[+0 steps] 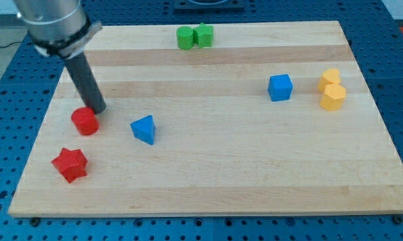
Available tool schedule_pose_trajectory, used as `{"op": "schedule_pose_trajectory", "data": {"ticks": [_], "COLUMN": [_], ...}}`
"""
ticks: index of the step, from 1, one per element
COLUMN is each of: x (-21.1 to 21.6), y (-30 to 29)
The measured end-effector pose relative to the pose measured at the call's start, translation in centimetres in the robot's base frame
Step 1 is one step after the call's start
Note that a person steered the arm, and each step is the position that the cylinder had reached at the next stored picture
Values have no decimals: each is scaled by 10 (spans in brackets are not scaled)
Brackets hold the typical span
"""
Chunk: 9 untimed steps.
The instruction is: Move the red circle to the top of the red star
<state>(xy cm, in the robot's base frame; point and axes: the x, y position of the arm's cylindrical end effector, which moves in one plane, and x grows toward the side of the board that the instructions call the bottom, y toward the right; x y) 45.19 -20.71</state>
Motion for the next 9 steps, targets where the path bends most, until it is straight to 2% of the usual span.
{"op": "schedule_pose_trajectory", "data": {"ticks": [1,3,4,6,9], "x": [19,-5,-3,26,41], "y": [0,-12,-35,-30,-21]}}
